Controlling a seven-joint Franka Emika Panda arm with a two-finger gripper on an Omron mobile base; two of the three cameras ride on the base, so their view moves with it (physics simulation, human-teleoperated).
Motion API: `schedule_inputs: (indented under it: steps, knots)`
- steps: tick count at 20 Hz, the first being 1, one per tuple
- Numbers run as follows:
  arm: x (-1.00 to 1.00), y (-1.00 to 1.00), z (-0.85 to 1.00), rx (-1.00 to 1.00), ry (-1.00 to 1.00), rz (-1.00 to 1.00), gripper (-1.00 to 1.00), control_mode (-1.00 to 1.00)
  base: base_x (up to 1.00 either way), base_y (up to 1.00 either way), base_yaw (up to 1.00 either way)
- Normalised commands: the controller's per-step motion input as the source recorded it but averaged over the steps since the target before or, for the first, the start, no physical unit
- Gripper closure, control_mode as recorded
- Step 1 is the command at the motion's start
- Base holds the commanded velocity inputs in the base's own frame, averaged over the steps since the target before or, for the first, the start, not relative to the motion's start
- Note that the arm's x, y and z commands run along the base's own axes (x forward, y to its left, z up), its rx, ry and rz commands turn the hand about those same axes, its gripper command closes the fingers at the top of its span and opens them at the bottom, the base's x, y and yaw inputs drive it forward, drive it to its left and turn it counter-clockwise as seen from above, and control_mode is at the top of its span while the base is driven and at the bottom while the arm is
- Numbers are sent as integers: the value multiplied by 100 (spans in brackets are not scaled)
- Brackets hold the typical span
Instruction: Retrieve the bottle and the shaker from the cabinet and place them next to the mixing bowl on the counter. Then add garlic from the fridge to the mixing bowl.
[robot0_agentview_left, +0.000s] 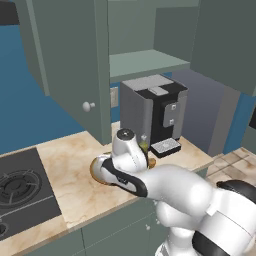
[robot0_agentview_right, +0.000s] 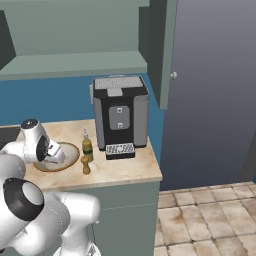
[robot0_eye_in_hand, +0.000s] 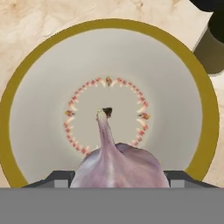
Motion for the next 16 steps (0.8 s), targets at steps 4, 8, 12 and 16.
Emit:
schedule_inputs:
  steps: [4, 8, 12, 16]
  knots:
    - [14, 25, 0, 0, 0, 0, 100, -100, 0, 0, 0]
    - [26, 6, 0, 0, 0, 0, 100, -100, 0, 0, 0]
    - [39, 0, 0, 0, 0, 0, 100, -100, 0, 0, 0]
    - [17, 0, -9, 0, 0, 0, 100, -100, 0, 0, 0]
